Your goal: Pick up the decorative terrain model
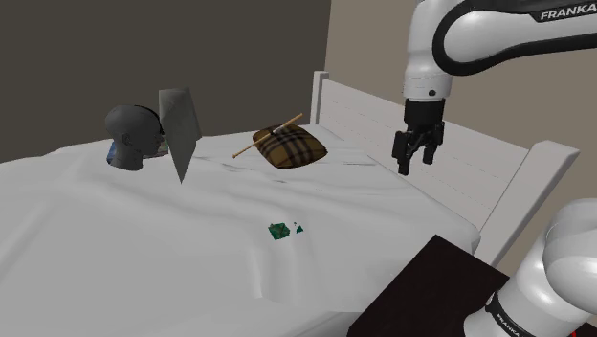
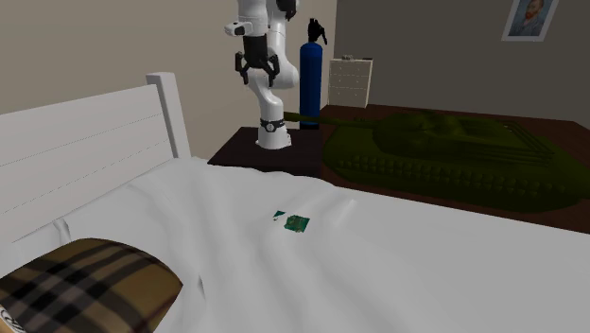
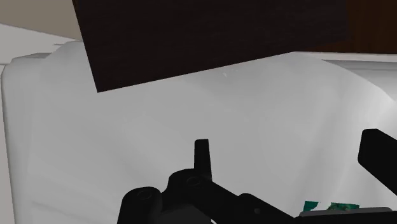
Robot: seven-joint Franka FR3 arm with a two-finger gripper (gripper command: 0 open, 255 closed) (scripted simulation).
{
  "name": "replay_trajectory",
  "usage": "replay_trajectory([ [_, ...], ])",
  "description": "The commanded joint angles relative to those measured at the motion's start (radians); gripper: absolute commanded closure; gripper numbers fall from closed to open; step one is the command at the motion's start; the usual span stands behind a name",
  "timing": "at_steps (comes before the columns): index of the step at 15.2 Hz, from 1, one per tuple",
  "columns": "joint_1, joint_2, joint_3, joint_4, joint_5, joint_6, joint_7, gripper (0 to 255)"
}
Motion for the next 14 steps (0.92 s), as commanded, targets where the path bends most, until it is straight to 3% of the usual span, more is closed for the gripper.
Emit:
replay_trajectory([
  [1, 0.005, 0.062, 0.031, -0.005, 0.028, 0.063, 0.059, 0],
  [14, 0.017, 0.536, 0.163, 0.139, 0.098, 0.376, 0.38, 0],
])
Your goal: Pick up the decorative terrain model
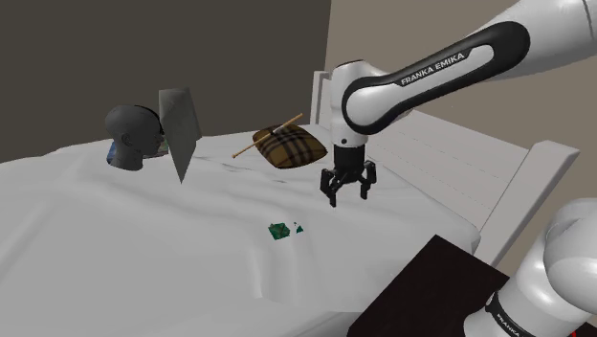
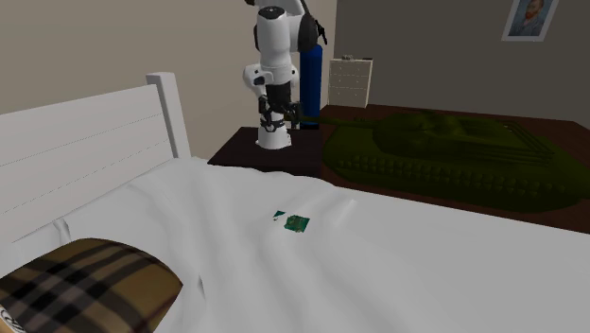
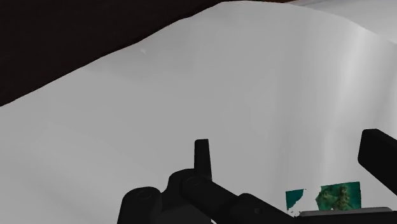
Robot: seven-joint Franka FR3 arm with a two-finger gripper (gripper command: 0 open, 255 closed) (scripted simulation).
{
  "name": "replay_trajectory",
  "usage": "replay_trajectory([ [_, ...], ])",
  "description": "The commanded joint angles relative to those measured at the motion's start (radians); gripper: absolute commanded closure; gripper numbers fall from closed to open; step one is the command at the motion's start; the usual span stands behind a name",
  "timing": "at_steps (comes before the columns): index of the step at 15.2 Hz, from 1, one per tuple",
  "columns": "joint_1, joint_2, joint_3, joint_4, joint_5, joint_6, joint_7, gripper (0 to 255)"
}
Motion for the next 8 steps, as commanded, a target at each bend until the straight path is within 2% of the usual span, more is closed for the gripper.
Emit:
replay_trajectory([
  [1, 0.001, 0.092, 0.013, 0.056, -0.003, 0.035, 0.052, 0],
  [8, 0.023, 0.376, 0.028, 0.237, -0.03, 0.132, 0.212, 0],
])
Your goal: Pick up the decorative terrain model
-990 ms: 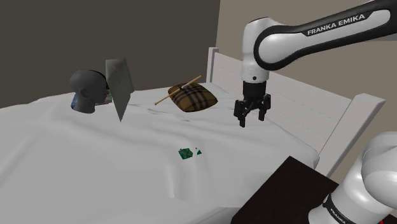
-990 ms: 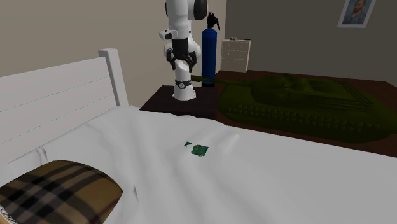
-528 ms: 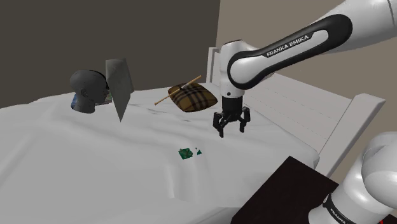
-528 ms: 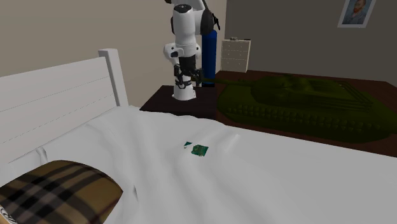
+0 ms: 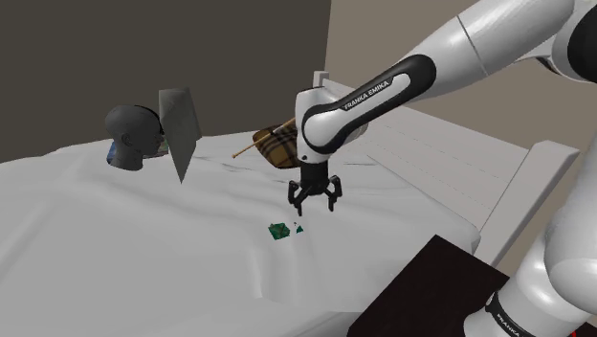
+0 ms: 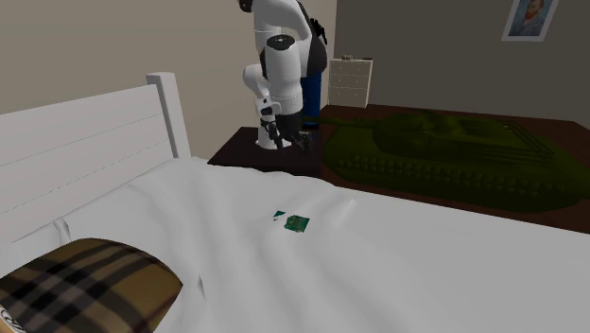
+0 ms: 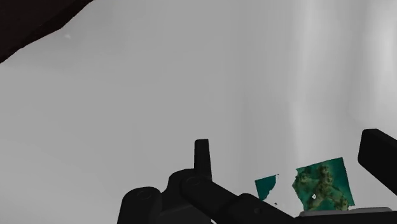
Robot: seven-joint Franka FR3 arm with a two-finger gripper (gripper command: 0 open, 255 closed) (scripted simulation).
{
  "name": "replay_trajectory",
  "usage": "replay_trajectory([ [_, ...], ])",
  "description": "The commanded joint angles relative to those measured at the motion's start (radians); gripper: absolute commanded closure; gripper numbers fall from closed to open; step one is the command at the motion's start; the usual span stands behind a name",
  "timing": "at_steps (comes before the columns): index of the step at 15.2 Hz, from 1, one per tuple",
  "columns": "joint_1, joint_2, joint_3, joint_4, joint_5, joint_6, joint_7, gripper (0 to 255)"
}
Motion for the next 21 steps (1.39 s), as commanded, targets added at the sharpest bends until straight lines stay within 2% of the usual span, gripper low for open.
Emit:
replay_trajectory([
  [1, 0.008, 0.083, -0.002, 0.054, -0.009, 0.027, 0.043, 0],
  [11, 0.069, 0.49, -0.041, 0.44, -0.031, 0.046, 0.216, 0],
  [21, 0.077, 0.571, -0.049, 0.458, -0.038, 0.109, 0.214, 0],
])
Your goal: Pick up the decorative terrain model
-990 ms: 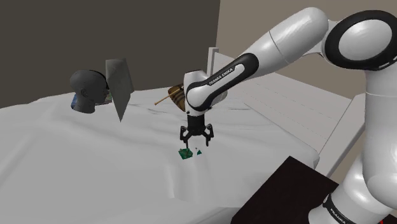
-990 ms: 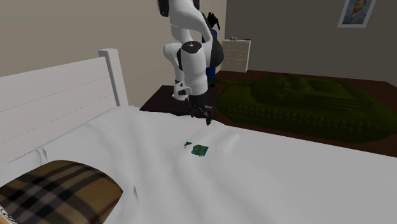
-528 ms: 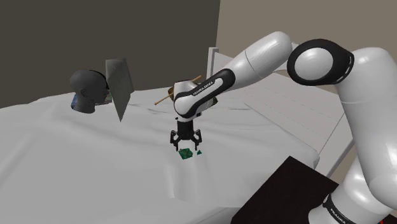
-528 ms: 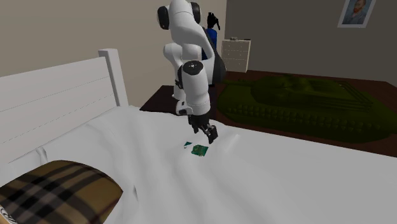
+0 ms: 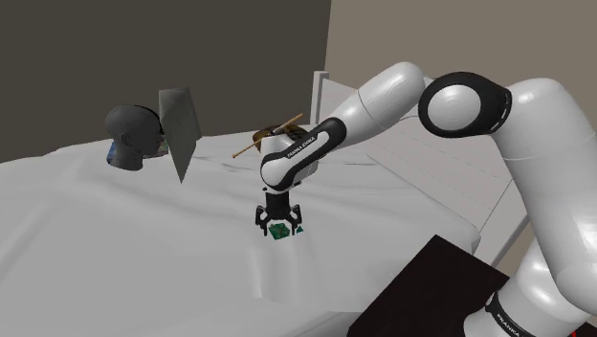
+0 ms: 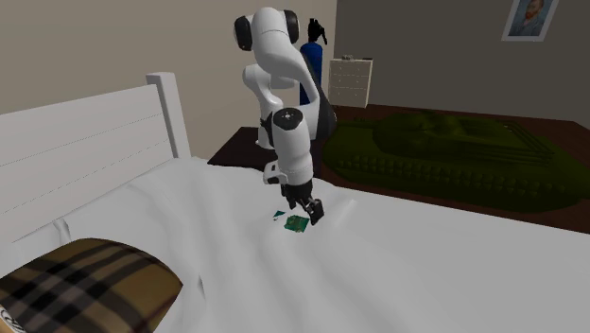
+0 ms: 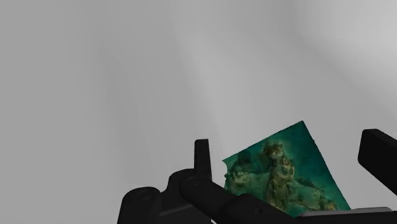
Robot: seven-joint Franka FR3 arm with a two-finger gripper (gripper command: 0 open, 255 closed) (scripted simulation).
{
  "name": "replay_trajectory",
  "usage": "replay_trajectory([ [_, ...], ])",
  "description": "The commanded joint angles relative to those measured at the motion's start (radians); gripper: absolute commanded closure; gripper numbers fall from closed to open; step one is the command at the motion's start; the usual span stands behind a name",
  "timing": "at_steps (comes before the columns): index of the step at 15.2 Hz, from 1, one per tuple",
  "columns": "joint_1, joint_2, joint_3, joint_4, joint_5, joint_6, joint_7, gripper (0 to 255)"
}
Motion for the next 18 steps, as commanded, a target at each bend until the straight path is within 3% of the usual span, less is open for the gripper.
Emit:
replay_trajectory([
  [1, 0.0, 0.003, 0.0, 0.002, 0.0, 0.001, -0.001, 255],
  [10, 0.0, 0.004, -0.001, 0.002, 0.0, 0.002, -0.001, 255],
  [18, -0.007, -0.072, 0.006, -0.006, 0.007, -0.065, 0.004, 255],
])
